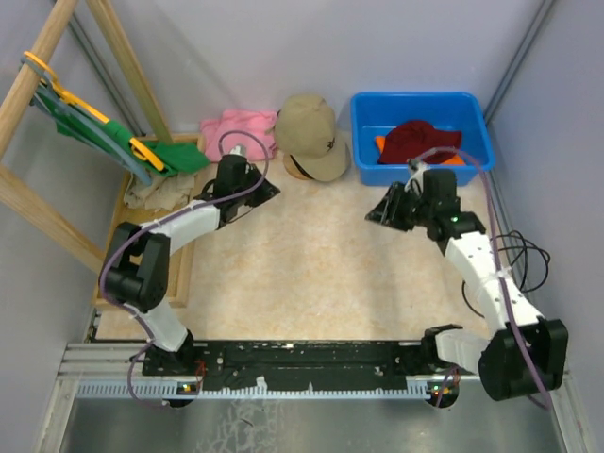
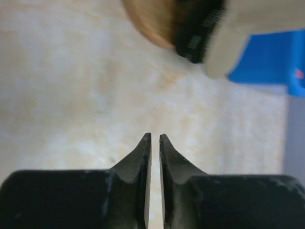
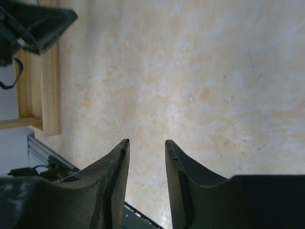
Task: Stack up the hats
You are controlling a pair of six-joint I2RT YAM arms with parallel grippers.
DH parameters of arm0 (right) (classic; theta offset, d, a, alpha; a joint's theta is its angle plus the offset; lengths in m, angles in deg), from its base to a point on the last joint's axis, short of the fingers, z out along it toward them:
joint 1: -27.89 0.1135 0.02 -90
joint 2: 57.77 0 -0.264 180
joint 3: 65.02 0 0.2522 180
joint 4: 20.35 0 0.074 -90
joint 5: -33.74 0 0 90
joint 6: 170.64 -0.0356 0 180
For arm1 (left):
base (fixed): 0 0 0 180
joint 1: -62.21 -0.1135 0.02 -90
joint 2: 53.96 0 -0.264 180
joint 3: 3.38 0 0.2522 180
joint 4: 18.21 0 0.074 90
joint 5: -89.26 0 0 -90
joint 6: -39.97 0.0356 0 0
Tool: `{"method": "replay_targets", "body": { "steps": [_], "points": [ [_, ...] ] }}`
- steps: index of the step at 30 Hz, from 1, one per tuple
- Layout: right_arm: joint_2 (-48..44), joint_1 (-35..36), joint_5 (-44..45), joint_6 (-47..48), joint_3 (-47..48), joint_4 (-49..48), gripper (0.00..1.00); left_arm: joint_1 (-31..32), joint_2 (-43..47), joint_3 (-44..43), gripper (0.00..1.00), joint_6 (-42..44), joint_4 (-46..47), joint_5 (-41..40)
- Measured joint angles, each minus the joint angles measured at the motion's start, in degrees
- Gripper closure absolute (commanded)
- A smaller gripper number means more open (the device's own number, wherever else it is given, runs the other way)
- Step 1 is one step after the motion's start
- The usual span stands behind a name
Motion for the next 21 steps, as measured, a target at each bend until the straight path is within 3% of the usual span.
{"method": "replay_targets", "body": {
  "steps": [4, 8, 15, 18, 21],
  "points": [
    [-3.8, 0.0, 9.1, 2.8, 13.6, 9.0, 0.34, 4.2, 8.2, 0.2, 0.44, 2.8, -2.8, 4.2],
    [-5.9, 0.0, 19.8, 4.1, 27.4, 19.0, 0.19, 8.1, 12.2, -0.9, 0.32, 6.1, -5.6, 9.8],
    [-5.9, 0.0, 41.8, 1.2, 45.0, 42.6, 0.03, 8.9, 11.6, -3.6, 0.29, 8.8, -8.9, 19.5],
    [-5.9, -0.1, 51.5, -0.6, 49.4, 52.5, 0.03, 8.9, 11.6, -3.6, 0.28, 8.8, -8.9, 22.1],
    [-6.4, -3.2, 55.5, -0.8, 51.4, 57.5, 0.03, 8.9, 11.5, -3.5, 0.29, 8.4, -7.9, 24.3]
  ]
}}
